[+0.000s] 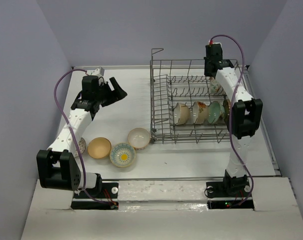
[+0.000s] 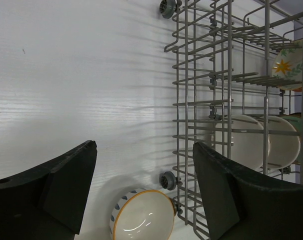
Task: Load the bowls into the dish rack
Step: Insert the bowl into the dish rack, then pick up the bowl from the center of the board.
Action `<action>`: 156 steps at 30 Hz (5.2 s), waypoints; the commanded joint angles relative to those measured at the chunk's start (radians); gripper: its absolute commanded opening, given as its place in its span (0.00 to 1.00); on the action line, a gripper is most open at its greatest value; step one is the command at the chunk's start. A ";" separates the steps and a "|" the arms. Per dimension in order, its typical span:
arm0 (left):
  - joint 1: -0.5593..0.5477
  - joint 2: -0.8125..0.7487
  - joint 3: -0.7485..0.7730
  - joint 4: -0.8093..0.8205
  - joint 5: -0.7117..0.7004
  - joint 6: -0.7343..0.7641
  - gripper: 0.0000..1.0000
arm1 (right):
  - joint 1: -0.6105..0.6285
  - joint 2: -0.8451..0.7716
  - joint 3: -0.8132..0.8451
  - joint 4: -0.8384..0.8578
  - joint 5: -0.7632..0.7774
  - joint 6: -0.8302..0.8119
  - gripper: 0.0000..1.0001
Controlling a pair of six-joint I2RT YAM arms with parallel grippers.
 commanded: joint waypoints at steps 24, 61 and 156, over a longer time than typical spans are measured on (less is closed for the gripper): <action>0.006 0.003 -0.004 0.022 -0.003 0.004 0.86 | -0.103 -0.030 0.105 -0.080 0.036 0.007 0.44; -0.002 -0.018 -0.030 -0.027 -0.130 -0.016 0.86 | 0.112 -0.406 -0.039 -0.082 -0.217 0.144 0.66; -0.408 0.071 -0.234 -0.204 -0.403 -0.092 0.00 | 0.313 -0.760 -0.603 0.142 -0.366 0.247 0.70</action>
